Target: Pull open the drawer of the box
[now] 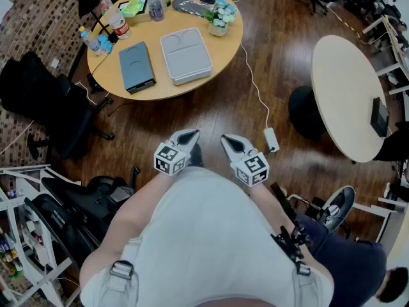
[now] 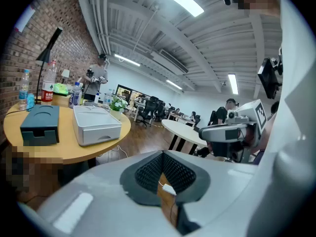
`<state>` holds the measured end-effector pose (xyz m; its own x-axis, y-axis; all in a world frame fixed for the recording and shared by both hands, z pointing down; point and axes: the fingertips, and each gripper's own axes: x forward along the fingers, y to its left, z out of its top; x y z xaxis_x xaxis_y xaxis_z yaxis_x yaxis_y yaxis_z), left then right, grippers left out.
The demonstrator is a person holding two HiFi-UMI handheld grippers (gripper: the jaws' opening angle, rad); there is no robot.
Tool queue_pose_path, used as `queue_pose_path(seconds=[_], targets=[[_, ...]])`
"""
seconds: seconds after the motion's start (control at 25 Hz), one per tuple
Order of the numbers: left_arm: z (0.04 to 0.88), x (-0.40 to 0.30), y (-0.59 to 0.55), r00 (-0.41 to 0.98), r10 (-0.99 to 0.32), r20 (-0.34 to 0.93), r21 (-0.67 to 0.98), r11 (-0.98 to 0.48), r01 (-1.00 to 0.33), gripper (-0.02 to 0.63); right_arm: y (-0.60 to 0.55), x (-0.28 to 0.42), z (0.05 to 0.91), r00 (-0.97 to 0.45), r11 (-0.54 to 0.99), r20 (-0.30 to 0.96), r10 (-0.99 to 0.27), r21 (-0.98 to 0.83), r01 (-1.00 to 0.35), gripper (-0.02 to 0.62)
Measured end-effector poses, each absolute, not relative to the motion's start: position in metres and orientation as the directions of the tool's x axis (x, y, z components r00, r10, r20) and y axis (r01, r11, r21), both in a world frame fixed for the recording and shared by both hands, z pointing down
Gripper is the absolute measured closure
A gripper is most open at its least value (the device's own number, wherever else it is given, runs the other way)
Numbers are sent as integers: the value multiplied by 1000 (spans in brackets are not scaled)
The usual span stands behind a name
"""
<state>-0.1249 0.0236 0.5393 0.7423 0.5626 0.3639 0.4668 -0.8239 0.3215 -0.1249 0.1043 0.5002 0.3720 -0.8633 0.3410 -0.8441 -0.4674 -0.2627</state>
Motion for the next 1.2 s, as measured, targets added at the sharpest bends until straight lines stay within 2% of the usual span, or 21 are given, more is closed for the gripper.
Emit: queue_pose_path(seconds=[0.56, 0.88, 1.2], targets=[[534, -39, -32, 731, 589, 344, 313, -806, 502, 601, 54, -31, 484, 426, -513, 351, -834, -213, -831, 588], [539, -34, -65, 758, 544, 360, 313, -836, 451, 600, 33, -8, 489, 399, -490, 357, -845, -220, -843, 588], [538, -40, -88, 805, 458, 378, 307, -882, 358, 601, 8, 7, 483, 311, -400, 353, -882, -215, -891, 588]])
